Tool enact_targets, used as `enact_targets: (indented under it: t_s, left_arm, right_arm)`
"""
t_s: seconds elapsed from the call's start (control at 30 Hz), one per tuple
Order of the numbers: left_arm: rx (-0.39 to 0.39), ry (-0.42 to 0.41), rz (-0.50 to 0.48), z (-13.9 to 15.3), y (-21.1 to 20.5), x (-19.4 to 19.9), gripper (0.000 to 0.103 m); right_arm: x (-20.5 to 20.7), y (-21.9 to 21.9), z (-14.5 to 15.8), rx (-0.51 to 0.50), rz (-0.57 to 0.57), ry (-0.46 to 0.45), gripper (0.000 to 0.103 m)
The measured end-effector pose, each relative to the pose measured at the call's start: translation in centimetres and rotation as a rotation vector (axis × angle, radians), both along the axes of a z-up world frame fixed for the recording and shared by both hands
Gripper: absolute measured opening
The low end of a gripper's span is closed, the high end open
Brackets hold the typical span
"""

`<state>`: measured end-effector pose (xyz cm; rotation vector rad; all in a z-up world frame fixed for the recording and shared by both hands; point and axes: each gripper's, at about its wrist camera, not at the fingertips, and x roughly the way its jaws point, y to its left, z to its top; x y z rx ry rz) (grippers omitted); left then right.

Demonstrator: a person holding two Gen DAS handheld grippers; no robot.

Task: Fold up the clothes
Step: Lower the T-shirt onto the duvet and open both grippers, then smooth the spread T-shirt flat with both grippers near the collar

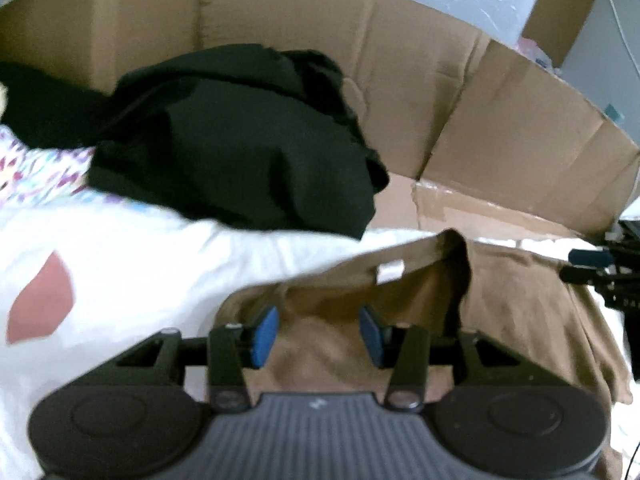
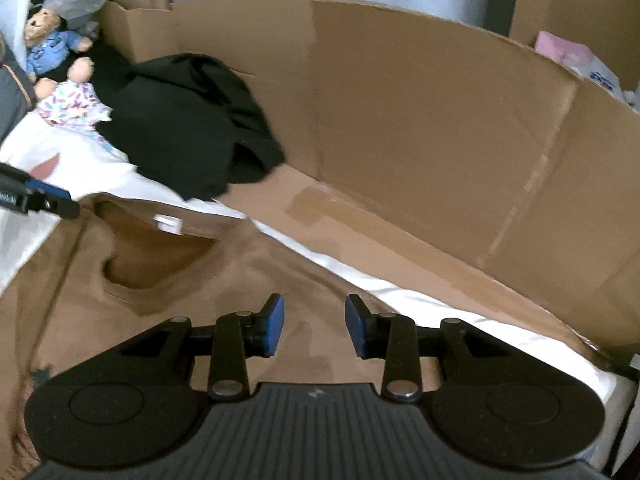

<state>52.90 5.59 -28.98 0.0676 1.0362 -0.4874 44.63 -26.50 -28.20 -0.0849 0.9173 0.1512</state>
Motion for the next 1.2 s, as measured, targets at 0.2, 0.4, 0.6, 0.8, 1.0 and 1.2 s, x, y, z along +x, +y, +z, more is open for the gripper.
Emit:
enact_targets:
  t_s: [0.2, 0.4, 0.6, 0.8, 1.0, 1.2]
  left_arm:
    - [0.069, 0.015, 0.061, -1.0, 3.8, -2.0, 0.049]
    - [0.078, 0.061, 0.110, -3.0, 6.6, -3.6, 0.049]
    - [0.050, 0.095, 0.127, -5.0, 8.3, -5.0, 0.049]
    - [0.007, 0.102, 0.112, -6.3, 8.1, -5.9, 0.013]
    - [0.042, 0.046, 0.119, -5.2, 9.2, -5.4, 0.006]
    - [0.134, -0.013, 0.150, -3.1, 11.7, -2.7, 0.006]
  right_arm:
    - [-1.3, 3.3, 1.2, 0.011, 0.049, -0.002, 0.038]
    - [-3.3, 5.5, 1.0, 0.056, 0.063, 0.017, 0.038]
    - [-5.1, 7.0, -0.1, 0.077, 0.074, 0.054, 0.038]
    - [-6.1, 8.1, -0.6, 0.106, 0.083, 0.071, 0.038]
    - [-6.0, 9.7, -1.6, 0.110, 0.118, 0.090, 0.038]
    - [-5.4, 10.6, -2.6, 0.117, 0.126, 0.101, 0.038]
